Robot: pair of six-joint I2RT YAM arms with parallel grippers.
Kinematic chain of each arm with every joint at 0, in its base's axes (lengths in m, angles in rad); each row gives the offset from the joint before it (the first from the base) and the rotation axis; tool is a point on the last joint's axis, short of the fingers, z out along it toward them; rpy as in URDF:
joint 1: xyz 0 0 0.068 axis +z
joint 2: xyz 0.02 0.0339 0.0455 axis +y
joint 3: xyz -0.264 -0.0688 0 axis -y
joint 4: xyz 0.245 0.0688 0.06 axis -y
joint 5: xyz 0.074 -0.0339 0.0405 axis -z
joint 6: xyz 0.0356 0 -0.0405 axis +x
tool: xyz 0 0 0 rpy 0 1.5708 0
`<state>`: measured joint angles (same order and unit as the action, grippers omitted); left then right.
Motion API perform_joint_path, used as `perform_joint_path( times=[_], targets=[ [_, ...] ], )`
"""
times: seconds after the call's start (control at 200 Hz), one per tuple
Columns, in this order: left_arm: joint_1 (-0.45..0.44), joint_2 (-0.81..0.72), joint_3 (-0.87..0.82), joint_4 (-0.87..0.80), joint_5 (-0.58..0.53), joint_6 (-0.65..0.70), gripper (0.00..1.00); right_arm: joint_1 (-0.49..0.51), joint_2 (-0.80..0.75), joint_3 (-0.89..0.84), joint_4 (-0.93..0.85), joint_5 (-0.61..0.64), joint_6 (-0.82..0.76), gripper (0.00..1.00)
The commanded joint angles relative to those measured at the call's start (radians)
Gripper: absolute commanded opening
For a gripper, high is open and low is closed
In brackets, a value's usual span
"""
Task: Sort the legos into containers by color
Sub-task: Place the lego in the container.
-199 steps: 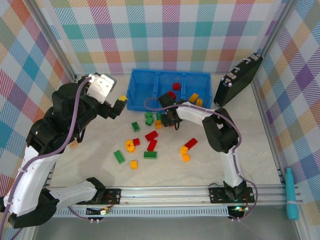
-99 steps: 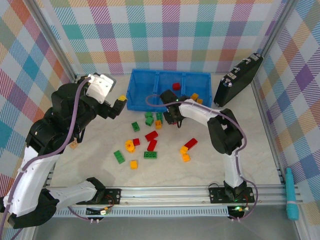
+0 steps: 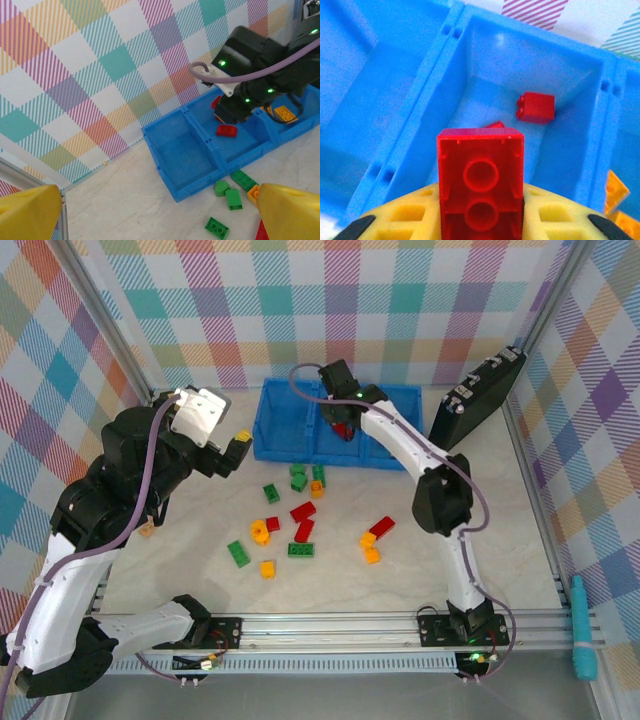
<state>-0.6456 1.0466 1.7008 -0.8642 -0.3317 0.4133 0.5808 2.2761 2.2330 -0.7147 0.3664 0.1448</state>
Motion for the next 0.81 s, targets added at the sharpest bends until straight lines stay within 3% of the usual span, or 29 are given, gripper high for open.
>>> perform_joint_path(
  times=[0.0,0.13,0.305,0.8],
  targets=[
    [-0.01,0.008,0.049,-0.004,-0.02,0.013,1.0,-0.012,0.137,0.147,-0.098,0.021,0.003,0.28],
    [-0.009,0.009,0.035,0.003,-0.023,0.018,1.0,-0.024,0.253,0.275,-0.163,0.014,0.045,0.28],
    [-0.01,0.007,0.005,0.017,-0.031,0.029,1.0,-0.027,0.273,0.223,-0.146,-0.02,0.071,0.3],
    [-0.009,0.012,0.022,-0.003,-0.013,0.03,1.0,-0.027,0.14,0.041,-0.092,-0.061,0.063,0.53]
  ],
)
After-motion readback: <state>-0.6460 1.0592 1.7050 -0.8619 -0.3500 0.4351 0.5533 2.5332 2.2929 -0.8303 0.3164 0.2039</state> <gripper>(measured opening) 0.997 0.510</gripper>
